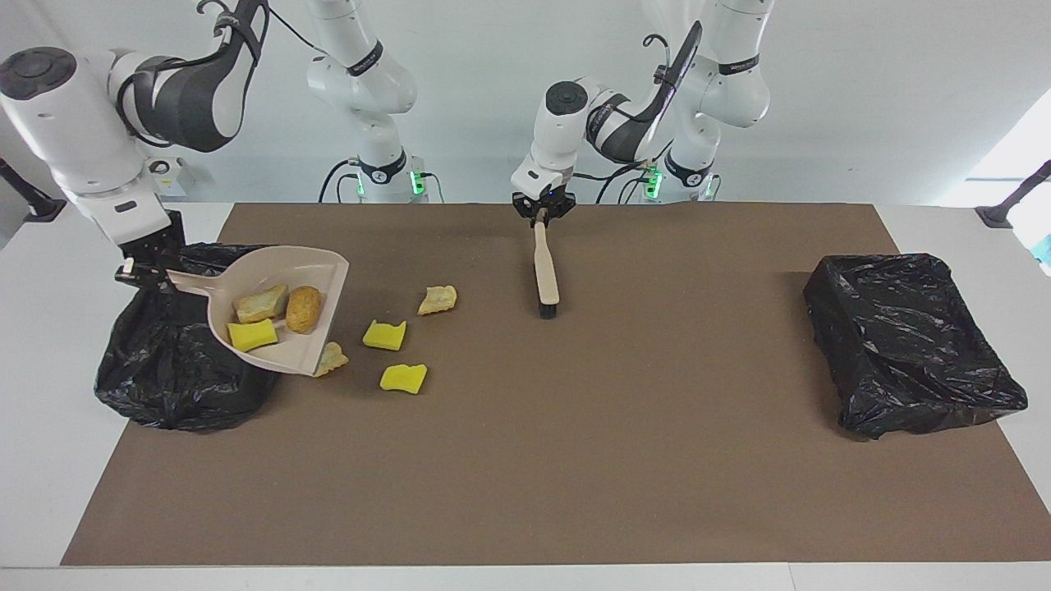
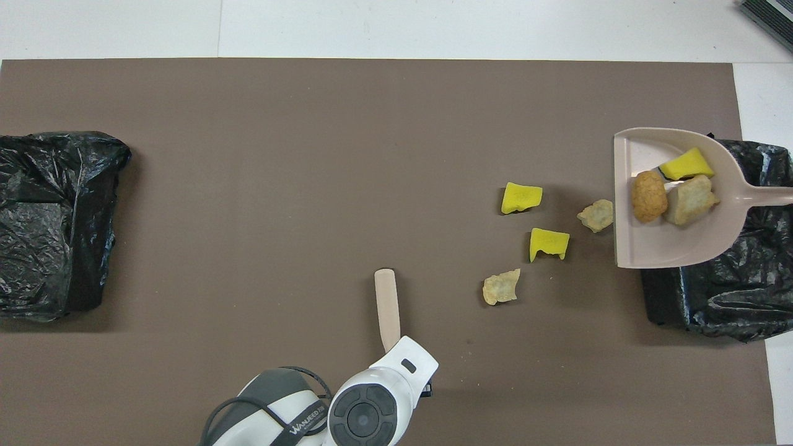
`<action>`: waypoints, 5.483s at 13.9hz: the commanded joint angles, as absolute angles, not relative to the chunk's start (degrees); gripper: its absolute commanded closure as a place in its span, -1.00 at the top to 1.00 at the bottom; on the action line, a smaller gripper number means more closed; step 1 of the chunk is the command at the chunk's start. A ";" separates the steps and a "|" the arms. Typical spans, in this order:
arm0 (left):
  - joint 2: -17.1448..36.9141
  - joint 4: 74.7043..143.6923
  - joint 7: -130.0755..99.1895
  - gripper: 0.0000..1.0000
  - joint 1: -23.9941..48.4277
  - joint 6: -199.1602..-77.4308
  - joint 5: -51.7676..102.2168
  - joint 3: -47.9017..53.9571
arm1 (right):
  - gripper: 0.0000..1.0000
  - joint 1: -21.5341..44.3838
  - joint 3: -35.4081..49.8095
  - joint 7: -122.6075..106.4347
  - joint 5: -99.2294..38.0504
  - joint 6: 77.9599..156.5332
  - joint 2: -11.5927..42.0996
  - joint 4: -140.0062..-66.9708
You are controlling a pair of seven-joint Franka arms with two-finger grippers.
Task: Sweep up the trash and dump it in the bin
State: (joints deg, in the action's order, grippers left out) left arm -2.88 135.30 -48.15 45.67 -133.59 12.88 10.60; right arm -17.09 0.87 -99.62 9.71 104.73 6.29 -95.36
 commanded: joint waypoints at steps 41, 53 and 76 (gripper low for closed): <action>-8.00 101.61 -0.70 1.00 -6.59 -96.59 4.31 7.30 | -1.00 -20.04 2.64 -97.65 49.15 102.48 -2.11 -99.94; -3.27 92.58 -1.05 1.00 -3.78 -89.94 -2.99 10.37 | -1.00 -16.01 6.24 -61.74 21.82 88.87 -2.90 -98.97; -2.11 92.29 -2.91 1.00 -4.66 -91.93 -0.18 9.58 | -1.00 20.11 6.33 26.77 -2.54 106.41 16.32 -93.18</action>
